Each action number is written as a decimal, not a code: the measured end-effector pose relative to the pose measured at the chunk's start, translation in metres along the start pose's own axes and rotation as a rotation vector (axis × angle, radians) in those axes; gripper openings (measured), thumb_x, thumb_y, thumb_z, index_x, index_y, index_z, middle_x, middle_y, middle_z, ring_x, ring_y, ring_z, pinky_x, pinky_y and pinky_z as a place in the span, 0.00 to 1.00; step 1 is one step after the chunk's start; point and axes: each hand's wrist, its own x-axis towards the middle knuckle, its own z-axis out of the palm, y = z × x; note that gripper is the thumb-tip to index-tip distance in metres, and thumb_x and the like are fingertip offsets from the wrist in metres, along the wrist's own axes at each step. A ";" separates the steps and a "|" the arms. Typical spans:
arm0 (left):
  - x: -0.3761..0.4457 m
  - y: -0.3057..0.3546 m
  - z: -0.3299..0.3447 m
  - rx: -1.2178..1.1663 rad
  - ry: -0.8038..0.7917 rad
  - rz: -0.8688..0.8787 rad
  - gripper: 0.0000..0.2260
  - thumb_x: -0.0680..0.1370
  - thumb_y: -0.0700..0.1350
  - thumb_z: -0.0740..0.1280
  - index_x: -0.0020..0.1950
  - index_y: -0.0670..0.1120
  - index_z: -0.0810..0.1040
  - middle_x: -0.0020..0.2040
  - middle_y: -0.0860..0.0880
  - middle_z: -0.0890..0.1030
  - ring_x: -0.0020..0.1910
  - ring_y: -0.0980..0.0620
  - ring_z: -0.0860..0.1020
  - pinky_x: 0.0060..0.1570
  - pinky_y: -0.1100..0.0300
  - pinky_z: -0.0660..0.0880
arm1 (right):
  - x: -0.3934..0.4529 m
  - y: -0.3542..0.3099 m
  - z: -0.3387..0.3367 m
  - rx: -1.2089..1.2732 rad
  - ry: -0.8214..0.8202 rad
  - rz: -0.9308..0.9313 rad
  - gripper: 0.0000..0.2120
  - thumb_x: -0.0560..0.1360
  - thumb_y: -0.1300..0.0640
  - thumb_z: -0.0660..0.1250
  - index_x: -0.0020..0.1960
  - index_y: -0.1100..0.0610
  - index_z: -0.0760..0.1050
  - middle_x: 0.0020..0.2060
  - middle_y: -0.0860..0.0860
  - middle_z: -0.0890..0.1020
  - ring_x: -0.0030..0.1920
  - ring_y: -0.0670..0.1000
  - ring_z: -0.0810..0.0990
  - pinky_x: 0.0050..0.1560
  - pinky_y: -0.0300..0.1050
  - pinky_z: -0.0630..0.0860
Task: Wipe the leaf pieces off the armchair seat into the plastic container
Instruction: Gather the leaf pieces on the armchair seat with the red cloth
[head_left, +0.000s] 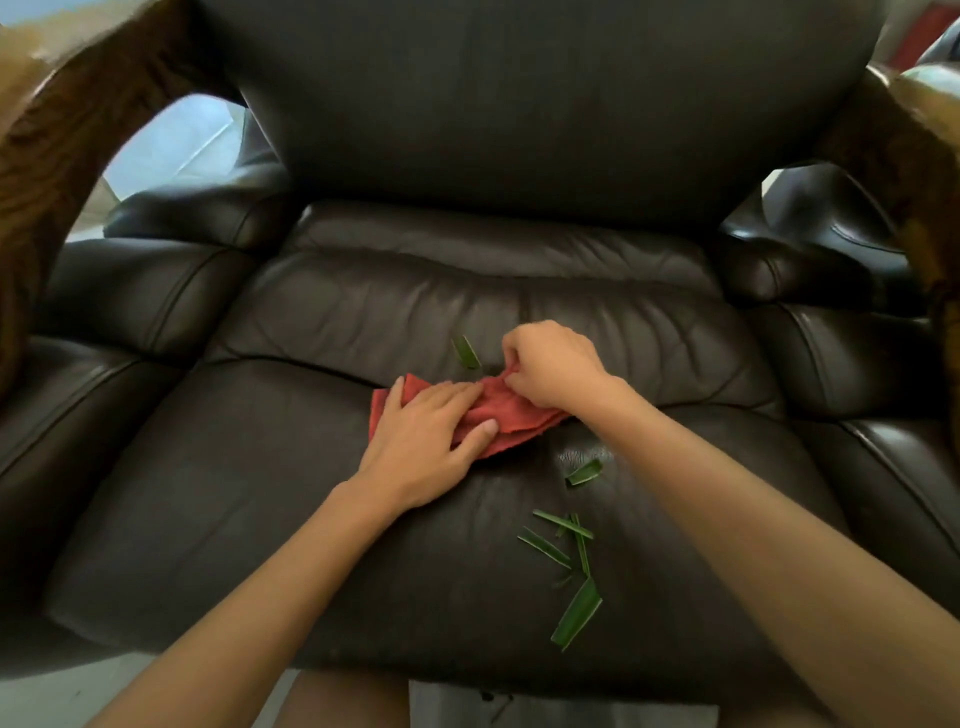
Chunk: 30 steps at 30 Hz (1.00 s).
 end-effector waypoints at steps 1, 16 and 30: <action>-0.002 0.003 0.001 -0.003 -0.019 0.036 0.26 0.76 0.62 0.51 0.70 0.52 0.67 0.69 0.53 0.72 0.70 0.54 0.65 0.71 0.46 0.50 | -0.011 0.005 0.002 0.020 -0.025 0.026 0.02 0.71 0.57 0.66 0.42 0.53 0.76 0.47 0.56 0.82 0.50 0.61 0.79 0.42 0.46 0.68; -0.029 0.011 0.001 -0.095 -0.045 0.236 0.34 0.69 0.65 0.61 0.72 0.54 0.62 0.72 0.56 0.66 0.71 0.57 0.61 0.71 0.50 0.58 | -0.078 0.025 -0.016 0.121 0.003 -0.101 0.21 0.71 0.42 0.66 0.60 0.50 0.75 0.60 0.51 0.77 0.62 0.54 0.73 0.59 0.50 0.70; -0.030 -0.026 -0.019 -0.829 0.418 -0.233 0.11 0.75 0.44 0.57 0.49 0.50 0.78 0.49 0.54 0.82 0.52 0.56 0.79 0.57 0.51 0.75 | -0.061 -0.008 -0.005 0.005 -0.090 -0.317 0.21 0.71 0.60 0.61 0.63 0.52 0.70 0.57 0.53 0.79 0.58 0.58 0.76 0.53 0.53 0.75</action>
